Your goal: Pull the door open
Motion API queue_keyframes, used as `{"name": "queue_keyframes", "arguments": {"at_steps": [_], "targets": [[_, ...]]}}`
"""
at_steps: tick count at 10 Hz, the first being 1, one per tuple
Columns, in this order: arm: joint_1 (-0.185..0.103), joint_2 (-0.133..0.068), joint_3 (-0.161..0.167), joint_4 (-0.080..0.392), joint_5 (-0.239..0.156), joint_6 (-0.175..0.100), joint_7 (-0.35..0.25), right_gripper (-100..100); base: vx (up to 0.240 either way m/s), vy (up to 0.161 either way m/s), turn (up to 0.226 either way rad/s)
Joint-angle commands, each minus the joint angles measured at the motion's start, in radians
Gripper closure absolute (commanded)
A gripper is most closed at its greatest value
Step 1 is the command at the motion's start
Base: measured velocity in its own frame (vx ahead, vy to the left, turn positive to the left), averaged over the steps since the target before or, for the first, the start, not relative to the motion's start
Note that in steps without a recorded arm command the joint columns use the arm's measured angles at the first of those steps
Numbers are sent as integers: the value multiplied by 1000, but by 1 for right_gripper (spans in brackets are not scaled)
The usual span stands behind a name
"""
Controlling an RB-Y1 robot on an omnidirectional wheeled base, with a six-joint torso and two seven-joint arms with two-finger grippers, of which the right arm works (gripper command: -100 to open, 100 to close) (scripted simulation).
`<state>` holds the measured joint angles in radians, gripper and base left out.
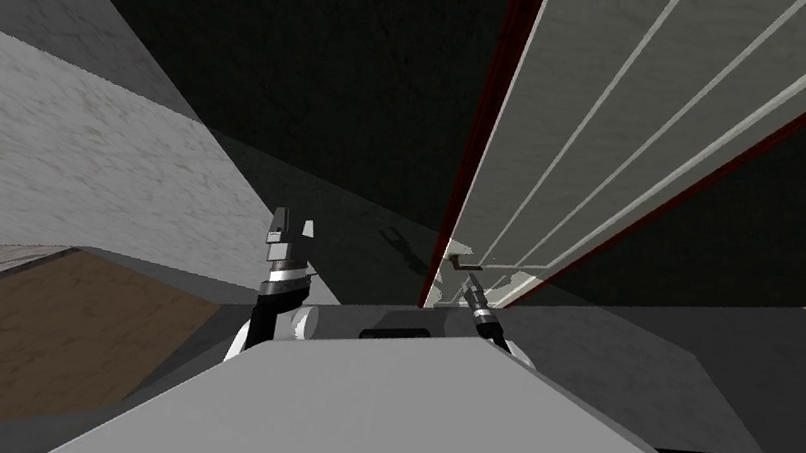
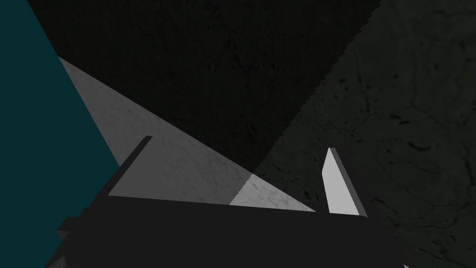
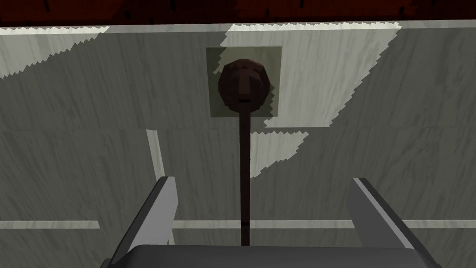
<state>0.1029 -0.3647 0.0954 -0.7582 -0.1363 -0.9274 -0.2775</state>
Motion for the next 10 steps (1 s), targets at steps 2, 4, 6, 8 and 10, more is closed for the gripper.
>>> {"name": "queue_keyframes", "arguments": {"at_steps": [2, 4, 6, 8, 10], "targets": [[-6, -13, -19, 53, -12, -35, -14, -100, 108, 26, 89], [-3, -20, -32, 73, -20, -50, -19, -100, 113, 14, 144], [0, -29, -50, 101, -32, -70, -27, -100, 141, -3, 147], [-12, -24, -44, 119, -28, -79, -25, 100, 29, -1, 2], [-12, -24, -44, 119, -28, -79, -25, 100, -23, 0, 0]]}}
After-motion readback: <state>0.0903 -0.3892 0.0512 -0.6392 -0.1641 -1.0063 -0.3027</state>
